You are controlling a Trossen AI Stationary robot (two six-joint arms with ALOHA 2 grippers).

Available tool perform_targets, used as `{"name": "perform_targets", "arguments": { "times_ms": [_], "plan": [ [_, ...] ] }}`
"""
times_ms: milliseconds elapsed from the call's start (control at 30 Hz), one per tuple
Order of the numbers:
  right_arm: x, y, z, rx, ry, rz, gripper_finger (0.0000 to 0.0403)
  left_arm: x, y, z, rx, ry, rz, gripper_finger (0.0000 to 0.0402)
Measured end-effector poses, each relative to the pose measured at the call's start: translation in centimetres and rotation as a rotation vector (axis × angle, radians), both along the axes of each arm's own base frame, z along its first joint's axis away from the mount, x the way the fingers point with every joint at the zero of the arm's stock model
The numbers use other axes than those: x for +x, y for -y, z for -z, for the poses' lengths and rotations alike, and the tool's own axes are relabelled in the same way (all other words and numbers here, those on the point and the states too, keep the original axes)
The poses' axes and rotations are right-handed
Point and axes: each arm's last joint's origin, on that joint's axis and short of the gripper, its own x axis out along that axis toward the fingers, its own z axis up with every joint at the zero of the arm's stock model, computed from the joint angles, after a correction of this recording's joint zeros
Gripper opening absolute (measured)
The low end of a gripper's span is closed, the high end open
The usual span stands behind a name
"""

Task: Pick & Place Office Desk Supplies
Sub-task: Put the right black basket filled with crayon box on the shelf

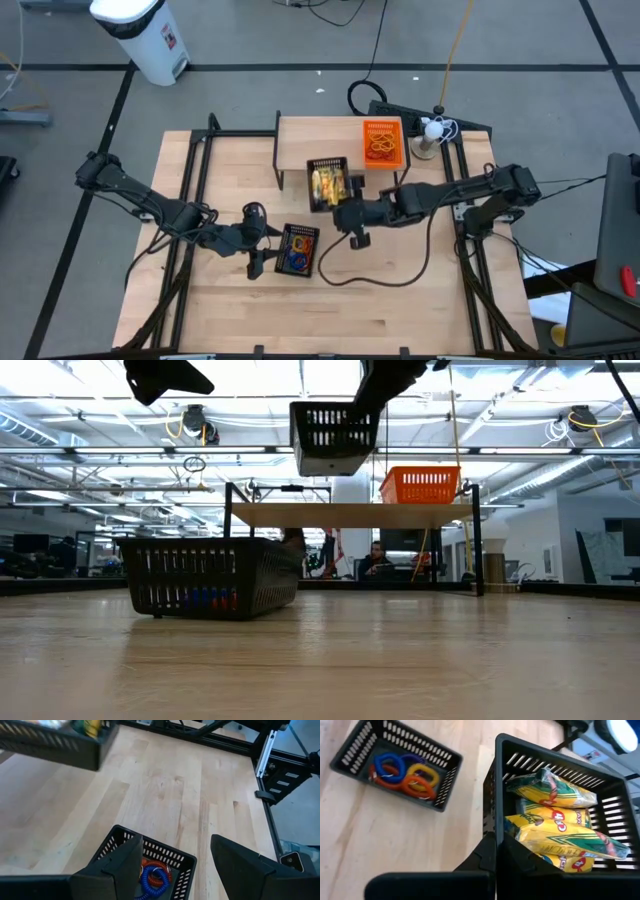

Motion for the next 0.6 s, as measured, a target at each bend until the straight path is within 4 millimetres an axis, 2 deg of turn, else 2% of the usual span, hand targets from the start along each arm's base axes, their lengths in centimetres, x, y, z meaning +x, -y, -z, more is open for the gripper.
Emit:
{"name": "perform_targets", "arguments": {
  "times_ms": [400,600],
  "plan": [
    [-1.2,3.6,-1.5,-0.019,0.002,0.083,0.0001,0.0,0.0,0.0,-0.027,-0.006,-0.010,0.0237],
    [-1.4,5.7,-1.5,-0.029,-0.013,0.129,0.0001,0.0,0.0,0.0,-0.044,-0.002,-0.035,0.0237]
  ]
}}
